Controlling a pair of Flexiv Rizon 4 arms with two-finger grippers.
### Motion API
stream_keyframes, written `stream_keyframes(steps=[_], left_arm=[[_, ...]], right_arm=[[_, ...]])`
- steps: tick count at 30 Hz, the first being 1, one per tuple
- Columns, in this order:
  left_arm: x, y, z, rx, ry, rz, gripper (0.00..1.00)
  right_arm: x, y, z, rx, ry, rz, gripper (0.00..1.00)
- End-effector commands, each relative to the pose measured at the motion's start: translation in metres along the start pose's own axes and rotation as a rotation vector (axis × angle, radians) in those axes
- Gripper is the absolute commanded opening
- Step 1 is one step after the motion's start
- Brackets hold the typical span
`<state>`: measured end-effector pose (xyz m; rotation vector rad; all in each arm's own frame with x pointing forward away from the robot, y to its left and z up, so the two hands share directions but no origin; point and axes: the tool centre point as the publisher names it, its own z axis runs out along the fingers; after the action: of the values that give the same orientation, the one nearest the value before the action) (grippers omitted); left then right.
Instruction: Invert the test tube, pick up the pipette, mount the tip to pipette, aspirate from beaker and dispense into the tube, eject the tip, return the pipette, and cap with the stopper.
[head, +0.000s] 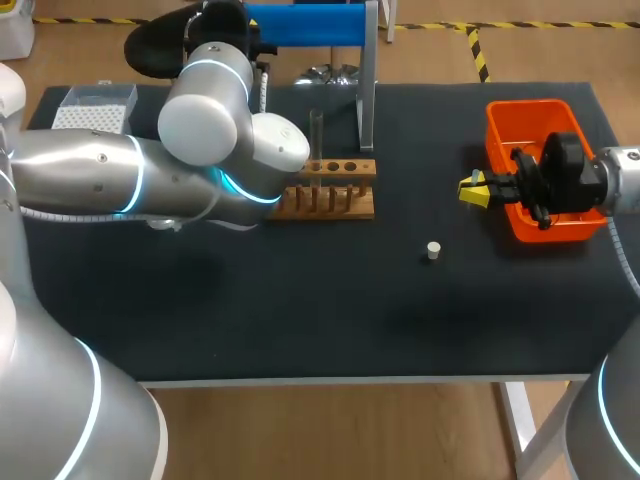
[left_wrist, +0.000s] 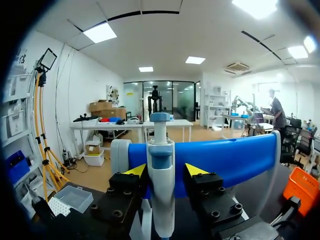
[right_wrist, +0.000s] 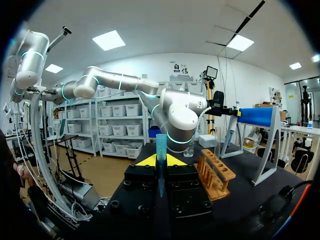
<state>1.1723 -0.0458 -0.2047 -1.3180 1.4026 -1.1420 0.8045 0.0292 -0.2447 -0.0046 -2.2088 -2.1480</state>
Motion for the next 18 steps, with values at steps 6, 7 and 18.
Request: stream_keyframes(steps=[6, 7, 18], left_arm=[[0.0003, 0.0027, 0.0044, 0.001, -0.003, -0.002, 0.43], [0.0002, 0.0029, 0.0045, 0.001, -0.004, -0.002, 0.43], [0.0000, 0.0029, 0.0054, 0.001, -0.004, -0.002, 0.34]], right_arm=[[0.0010, 0.0003, 0.0001, 0.002, -0.003, 0.000, 0.00], [0.0010, 0.0003, 0.0001, 0.002, -0.003, 0.000, 0.00], [0.0010, 0.0003, 0.0001, 0.002, -0.003, 0.000, 0.00]])
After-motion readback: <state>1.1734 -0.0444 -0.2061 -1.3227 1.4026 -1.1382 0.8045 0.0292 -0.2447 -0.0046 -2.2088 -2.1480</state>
